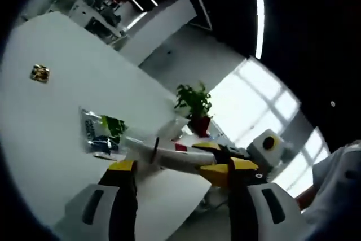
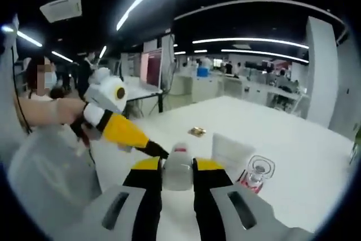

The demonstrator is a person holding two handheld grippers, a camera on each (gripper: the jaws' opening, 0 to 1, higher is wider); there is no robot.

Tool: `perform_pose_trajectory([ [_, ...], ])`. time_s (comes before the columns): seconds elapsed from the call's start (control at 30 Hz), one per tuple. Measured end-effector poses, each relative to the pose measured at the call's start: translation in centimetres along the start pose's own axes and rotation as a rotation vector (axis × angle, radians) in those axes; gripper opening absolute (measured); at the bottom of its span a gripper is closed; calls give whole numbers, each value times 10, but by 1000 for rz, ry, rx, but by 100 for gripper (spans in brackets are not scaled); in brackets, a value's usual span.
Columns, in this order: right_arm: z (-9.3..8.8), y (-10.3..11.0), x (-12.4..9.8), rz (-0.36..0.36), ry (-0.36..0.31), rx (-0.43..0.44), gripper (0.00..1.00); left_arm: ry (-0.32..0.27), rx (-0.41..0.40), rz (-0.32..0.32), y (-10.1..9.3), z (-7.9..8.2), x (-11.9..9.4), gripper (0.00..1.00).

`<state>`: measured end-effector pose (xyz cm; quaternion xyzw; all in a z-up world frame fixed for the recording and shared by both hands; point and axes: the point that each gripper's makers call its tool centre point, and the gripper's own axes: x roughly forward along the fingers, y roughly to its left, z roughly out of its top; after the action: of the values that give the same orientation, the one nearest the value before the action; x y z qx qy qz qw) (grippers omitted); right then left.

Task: Arrange the skincare products in the storage area until every visible bottle or jar stands upright without overlapping.

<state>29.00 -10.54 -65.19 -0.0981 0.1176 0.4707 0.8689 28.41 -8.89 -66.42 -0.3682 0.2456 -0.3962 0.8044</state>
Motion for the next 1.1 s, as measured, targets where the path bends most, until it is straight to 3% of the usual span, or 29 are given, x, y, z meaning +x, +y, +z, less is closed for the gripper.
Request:
perform_pose_trajectory([
  [0.2,3,4,2,19,-19,21,19,0,-79,-27,-2,-6,11,52],
  [0.37,7,6,2,28,-33,24,19,-24,-131,-23,4,2,15,49],
  [0.53,8,9,2,37,-44,34,20,-57,-160,-24,5,10,19,39],
  [0.8,4,11,4,43,-30,34,20,-58,-173,-33,5,9,26,37],
  [0.87,0,12,5,38,-12,19,20,-59,-198,-37,6,10,26,34],
  [0.93,-1,13,6,33,0,1,20,-34,-288,-56,0,4,27,30],
  [1.1,-4,13,6,33,13,2,20,-36,-289,-48,9,6,26,29],
])
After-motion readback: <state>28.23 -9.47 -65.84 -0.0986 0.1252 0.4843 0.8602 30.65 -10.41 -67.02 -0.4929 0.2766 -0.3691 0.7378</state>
